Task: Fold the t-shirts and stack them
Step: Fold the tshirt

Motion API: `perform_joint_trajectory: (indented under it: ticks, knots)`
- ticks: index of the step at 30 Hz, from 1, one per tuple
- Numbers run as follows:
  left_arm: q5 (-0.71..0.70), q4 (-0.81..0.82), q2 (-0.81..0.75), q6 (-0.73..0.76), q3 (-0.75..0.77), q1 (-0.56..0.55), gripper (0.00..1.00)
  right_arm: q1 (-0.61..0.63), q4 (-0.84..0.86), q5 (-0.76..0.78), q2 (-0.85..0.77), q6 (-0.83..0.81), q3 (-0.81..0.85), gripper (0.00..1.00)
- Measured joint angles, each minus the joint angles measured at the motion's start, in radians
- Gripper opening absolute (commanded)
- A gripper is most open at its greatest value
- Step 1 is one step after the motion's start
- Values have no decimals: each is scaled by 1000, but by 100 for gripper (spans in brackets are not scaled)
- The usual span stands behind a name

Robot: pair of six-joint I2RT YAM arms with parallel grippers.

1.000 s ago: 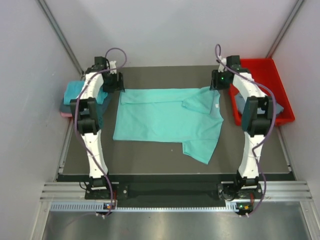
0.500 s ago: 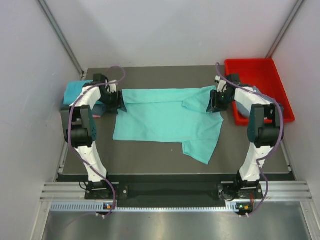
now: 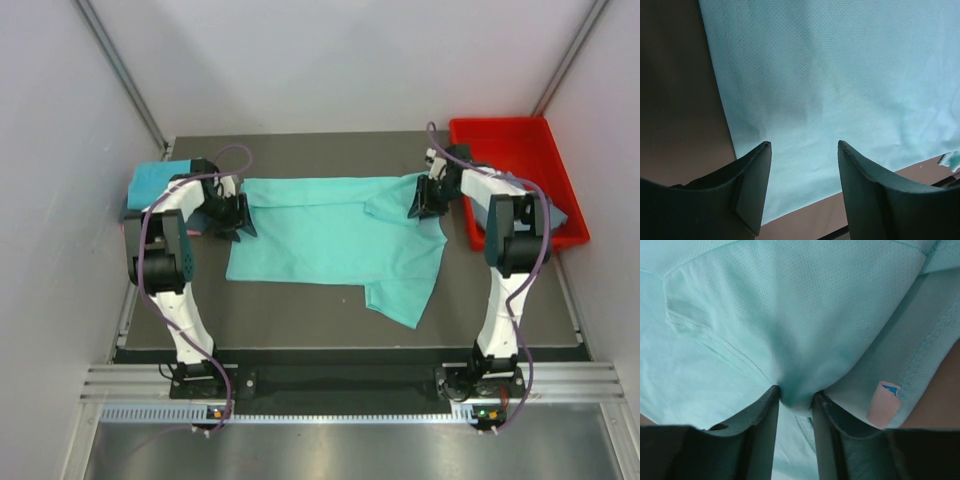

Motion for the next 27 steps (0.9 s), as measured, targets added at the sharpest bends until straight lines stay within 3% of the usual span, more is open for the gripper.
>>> perform_joint_trajectory:
  ticks: [1, 4, 11, 14, 15, 17, 21, 27]
  knots:
    - [0, 0, 1, 0, 0, 0, 60, 0, -2, 3, 0, -1, 0, 22]
    - [0, 0, 9, 0, 0, 0, 60, 0, -4, 13, -1, -4, -3, 11]
    - [8, 1, 31, -4, 11, 0, 58, -2, -23, 21, -84, 10, -124, 9]
    - [16, 6, 40, -9, 19, 0, 58, 0, -32, 15, -131, 23, -161, 20]
    - [19, 8, 42, -11, 20, 0, 58, 1, -30, 14, -143, 28, -171, 38]
    - [27, 8, 47, -16, 24, 0, 58, 4, -32, 13, -158, 39, -178, 47]
    - [33, 5, 55, -19, 41, 0, 58, 13, -45, 19, -161, 29, -167, 53]
    - [10, -20, 6, -7, 48, 3, 61, 17, -121, 51, -276, -80, -179, 52]
